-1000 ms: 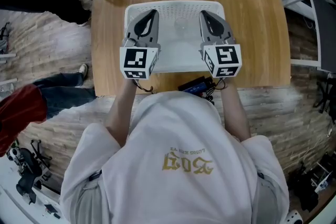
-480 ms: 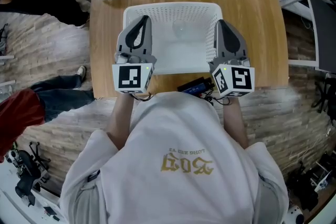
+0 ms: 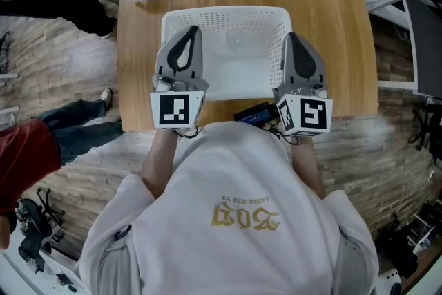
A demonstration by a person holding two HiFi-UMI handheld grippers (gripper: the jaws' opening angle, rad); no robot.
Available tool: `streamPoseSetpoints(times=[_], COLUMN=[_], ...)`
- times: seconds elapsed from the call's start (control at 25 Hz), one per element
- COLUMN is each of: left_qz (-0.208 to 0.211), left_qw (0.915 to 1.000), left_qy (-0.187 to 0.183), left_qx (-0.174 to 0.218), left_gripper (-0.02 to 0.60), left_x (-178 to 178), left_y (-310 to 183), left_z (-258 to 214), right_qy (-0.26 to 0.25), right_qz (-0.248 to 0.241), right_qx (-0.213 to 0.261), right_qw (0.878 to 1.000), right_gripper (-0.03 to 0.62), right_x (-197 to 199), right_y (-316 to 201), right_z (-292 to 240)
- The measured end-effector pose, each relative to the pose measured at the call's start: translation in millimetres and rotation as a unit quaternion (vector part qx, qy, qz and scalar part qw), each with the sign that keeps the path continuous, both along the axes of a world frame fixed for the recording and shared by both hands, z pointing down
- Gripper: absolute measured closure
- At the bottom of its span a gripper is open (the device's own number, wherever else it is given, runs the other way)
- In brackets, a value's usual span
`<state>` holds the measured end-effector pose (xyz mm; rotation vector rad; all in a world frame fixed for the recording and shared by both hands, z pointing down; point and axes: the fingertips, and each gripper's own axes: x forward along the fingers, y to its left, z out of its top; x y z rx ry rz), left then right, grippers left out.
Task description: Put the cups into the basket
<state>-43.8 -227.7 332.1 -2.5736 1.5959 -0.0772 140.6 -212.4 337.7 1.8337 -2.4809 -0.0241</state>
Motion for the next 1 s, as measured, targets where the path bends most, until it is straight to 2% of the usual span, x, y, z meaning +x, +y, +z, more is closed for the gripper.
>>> streamPoseSetpoints(times=[1.0], left_qz=[-0.010], left_qw=[0.9998], left_qy=[-0.001], left_qx=[-0.016], left_gripper=[0.574], left_x=[2.0], left_y=[-1.7], left_z=[10.5], right_qy=[-0.005], right_qz=[-0.005], right_qx=[-0.016], right_qw=[1.000], right_gripper=[0.583], right_x=[0.8], right_y=[-1.0], right_z=[13.5])
